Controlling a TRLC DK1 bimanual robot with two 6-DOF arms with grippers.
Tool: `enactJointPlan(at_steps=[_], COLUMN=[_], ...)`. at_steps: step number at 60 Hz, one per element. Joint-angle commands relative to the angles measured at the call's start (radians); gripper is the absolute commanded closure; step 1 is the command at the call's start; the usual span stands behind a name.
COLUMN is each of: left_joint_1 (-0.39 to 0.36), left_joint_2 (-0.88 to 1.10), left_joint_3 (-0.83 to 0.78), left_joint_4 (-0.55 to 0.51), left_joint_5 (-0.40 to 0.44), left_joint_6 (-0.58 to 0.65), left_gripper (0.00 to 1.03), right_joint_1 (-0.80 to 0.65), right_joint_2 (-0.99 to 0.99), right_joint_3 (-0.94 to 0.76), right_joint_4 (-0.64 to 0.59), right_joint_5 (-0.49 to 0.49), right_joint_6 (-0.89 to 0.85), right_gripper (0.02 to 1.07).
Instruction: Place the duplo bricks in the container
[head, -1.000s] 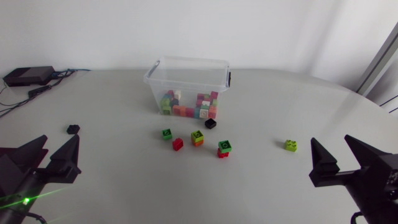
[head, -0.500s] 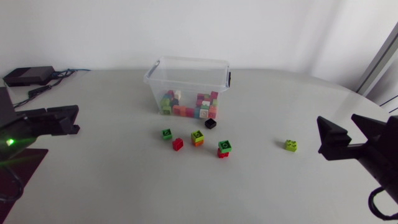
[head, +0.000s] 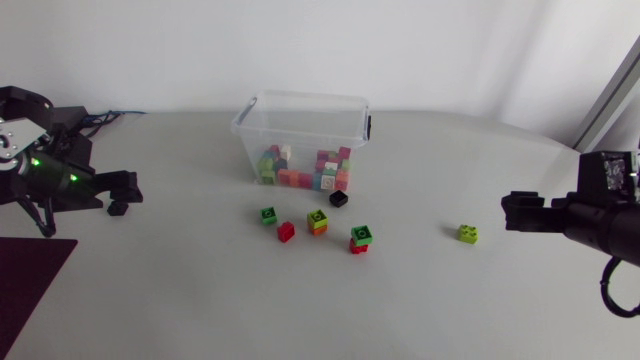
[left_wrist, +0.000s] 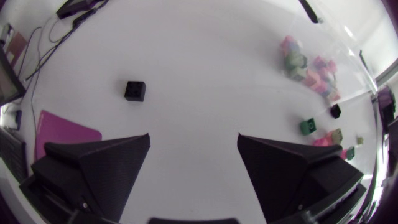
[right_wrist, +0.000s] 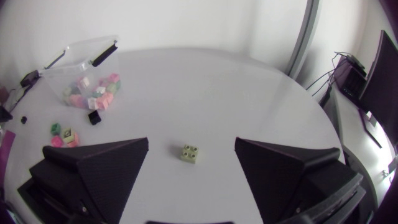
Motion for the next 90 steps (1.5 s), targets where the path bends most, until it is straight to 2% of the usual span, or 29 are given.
enactJointPlan(at_steps=[1,8,15,26,41,48,67,90], left_joint_1=[0.041,0.086,0.109,0.111,0.121,0.138,0.157,0.166], left_joint_2=[0.113,0.252,0.369,0.495,0.622,0.677,0.726,0.746], left_joint_3=[0.092,0.191,0.304,0.427,0.536,0.593,0.629,0.634], left_joint_4=[-0.026,-0.035,-0.089,-0.116,-0.115,-0.129,-0.150,-0.173], left_joint_5=[0.009,0.008,0.000,-0.049,-0.098,-0.098,-0.072,-0.046], left_joint_6=[0.139,0.168,0.208,0.237,0.236,0.228,0.232,0.263], left_gripper=[0.06,0.06,0.05,0.06,0.11,0.17,0.38,0.52], right_joint_1=[-0.005,-0.004,-0.004,0.001,-0.008,-0.023,-0.047,-0.057], right_joint_2=[0.004,0.016,0.052,0.058,0.073,0.139,0.150,0.144], right_joint_3=[0.020,0.024,0.027,0.013,-0.012,0.010,0.014,0.011], right_joint_4=[-0.020,-0.022,-0.034,-0.050,-0.005,0.003,-0.004,-0.017], right_joint_5=[-0.013,-0.027,-0.028,-0.030,-0.062,-0.062,-0.061,-0.061], right_joint_6=[0.012,0.011,0.002,-0.069,-0.118,-0.115,-0.121,-0.138], right_gripper=[0.07,0.07,0.07,0.07,0.07,0.07,0.07,0.07])
